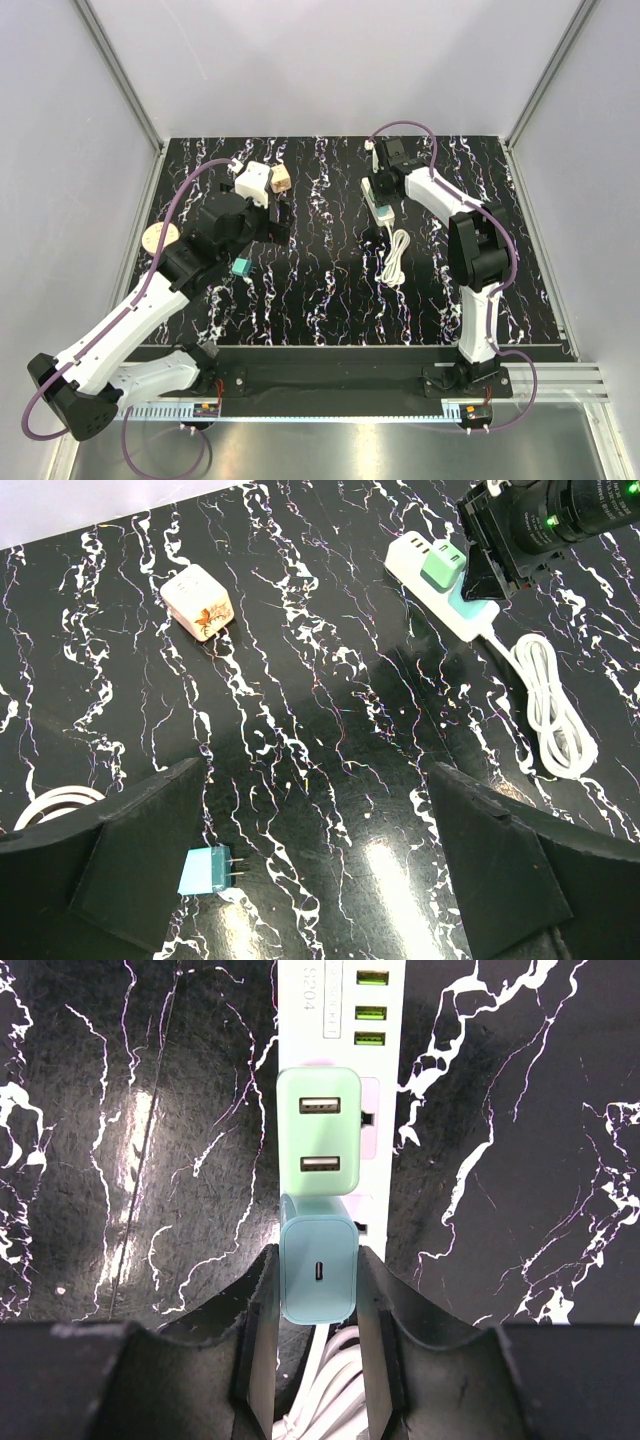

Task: Insert the plug

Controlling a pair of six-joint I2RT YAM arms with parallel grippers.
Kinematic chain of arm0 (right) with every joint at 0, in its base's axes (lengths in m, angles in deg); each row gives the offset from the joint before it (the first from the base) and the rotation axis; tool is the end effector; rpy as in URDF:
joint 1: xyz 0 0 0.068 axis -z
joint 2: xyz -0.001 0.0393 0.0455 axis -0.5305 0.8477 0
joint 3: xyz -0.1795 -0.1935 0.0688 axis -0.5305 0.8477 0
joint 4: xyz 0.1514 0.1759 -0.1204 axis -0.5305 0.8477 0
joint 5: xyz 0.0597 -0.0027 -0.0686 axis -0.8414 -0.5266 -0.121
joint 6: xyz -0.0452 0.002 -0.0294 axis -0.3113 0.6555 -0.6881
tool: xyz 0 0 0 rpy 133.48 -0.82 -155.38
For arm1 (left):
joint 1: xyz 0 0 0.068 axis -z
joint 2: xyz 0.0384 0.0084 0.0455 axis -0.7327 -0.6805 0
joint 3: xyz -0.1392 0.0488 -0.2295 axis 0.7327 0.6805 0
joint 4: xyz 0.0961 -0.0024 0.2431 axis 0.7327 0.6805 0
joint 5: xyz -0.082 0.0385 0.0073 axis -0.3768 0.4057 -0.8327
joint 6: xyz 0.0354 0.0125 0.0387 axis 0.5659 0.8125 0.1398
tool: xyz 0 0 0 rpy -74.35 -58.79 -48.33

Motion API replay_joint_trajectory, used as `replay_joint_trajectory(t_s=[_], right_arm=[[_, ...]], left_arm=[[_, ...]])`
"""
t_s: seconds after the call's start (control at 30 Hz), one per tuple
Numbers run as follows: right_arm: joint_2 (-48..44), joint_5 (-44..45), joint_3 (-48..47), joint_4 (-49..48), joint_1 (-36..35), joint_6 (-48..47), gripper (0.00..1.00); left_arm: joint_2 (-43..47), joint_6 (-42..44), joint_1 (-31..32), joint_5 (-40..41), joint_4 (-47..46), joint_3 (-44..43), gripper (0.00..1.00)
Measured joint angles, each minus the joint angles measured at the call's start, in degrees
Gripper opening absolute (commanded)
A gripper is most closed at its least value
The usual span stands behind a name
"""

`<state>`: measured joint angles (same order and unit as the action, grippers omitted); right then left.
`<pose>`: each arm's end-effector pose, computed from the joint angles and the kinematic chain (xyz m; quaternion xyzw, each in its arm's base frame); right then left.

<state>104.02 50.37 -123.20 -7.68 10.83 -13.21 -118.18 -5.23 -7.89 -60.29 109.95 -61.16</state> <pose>0.4283 0.1632 0.2121 -0.1857 0.9380 0.0123 0.2925 0.1772 -0.1327 0.3747 0.1493 0.8047 -0.1259 0.5607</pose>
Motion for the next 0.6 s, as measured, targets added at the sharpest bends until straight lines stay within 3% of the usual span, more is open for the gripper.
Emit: replay_joint_trajectory(t_s=[0.1,0.13,0.17,0.23,0.33,0.6], right_arm=[[-0.15,0.04,0.35,-0.42,-0.04,0.07,0.02],[-0.2,0.15,0.42,-0.5,-0.04,0.13,0.07],[-0.24,0.26,0.48,-0.57,-0.09,0.24,0.21],[-0.26,0.68,0.52,-0.61,-0.17,0.44,0.35],[-0.35,0.85,0.52,-0.59,-0.26,0.68,0.47],[0.83,0.83,-0.37,4.13,-0.33,1.11,0.57]], left_arm=[[0.0,0.0,0.0,0.0,0.0,0.0,0.99],[0.0,0.0,0.0,0.02,0.0,0.0,0.99],[0.0,0.0,0.0,0.02,0.0,0.0,0.99],[0.0,0.02,0.0,0.02,0.0,0.0,0.99],[0.0,0.0,0.0,0.02,0.0,0.0,0.99],[0.0,0.02,0.0,0.22,0.0,0.0,0.99]])
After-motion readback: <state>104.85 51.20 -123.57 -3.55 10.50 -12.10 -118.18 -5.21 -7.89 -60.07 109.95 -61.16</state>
